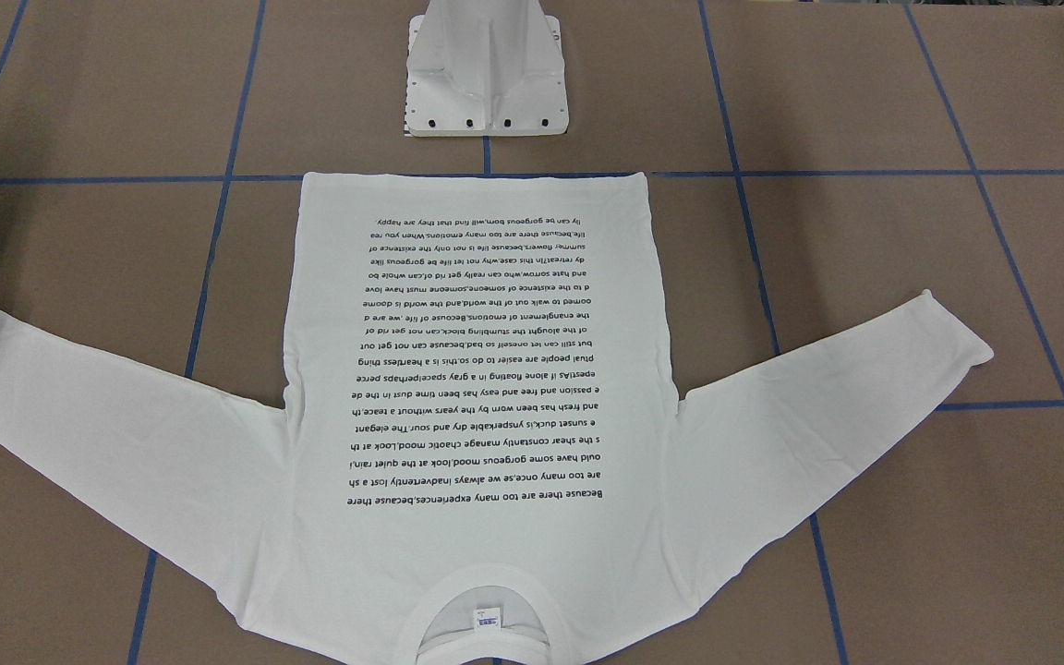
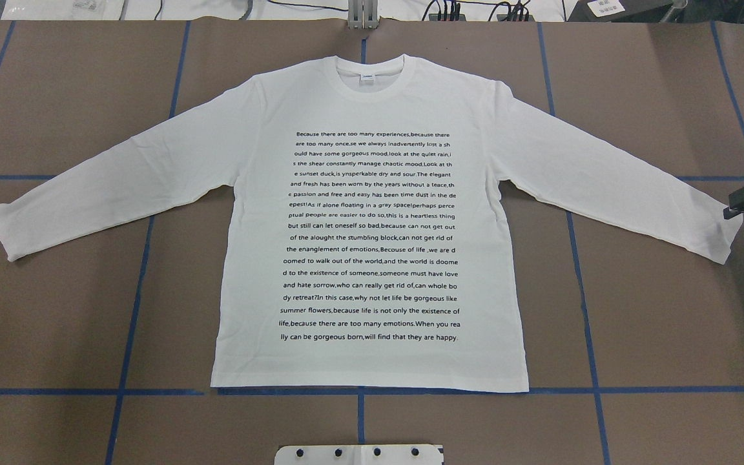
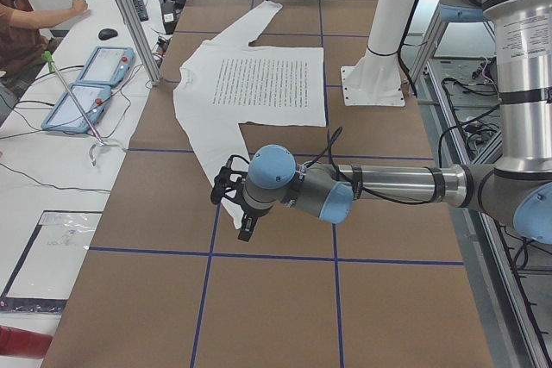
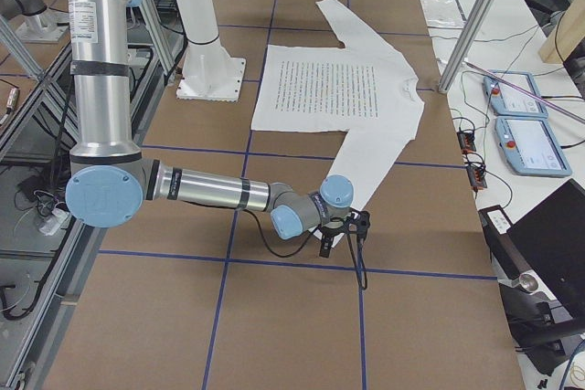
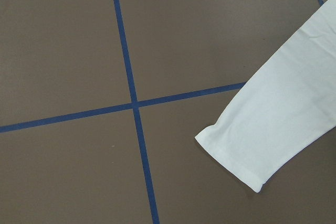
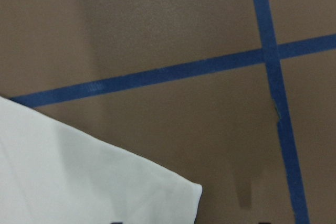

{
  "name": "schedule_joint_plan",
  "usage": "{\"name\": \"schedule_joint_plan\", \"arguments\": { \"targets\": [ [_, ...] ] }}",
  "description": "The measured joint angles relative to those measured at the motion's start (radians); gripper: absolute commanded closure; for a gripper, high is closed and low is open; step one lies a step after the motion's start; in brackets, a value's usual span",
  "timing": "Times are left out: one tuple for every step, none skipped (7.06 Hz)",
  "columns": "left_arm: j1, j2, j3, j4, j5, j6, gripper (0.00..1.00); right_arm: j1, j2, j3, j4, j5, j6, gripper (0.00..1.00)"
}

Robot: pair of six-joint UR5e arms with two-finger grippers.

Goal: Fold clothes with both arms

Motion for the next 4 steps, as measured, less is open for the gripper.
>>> {"name": "schedule_joint_plan", "arguments": {
  "targets": [
    [0.000, 0.000, 0.000, -0.008, 0.000, -0.001, 0.00, -0.007, 0.009, -0.011, 0.000, -0.001, 0.000, 0.24],
    [-0.001, 0.001, -0.001, -0.013, 0.000, -0.001, 0.00, -0.010, 0.014, -0.020, 0.000, -0.001, 0.000, 0.42],
    [-0.001, 0.001, -0.001, -0.015, 0.000, -0.001, 0.00, -0.012, 0.015, -0.026, 0.000, 0.000, 0.000, 0.85],
    [-0.001, 0.001, -0.001, -0.017, 0.000, -0.001, 0.00, -0.012, 0.016, -0.029, 0.000, 0.000, 0.000, 1.00]
  ]
}}
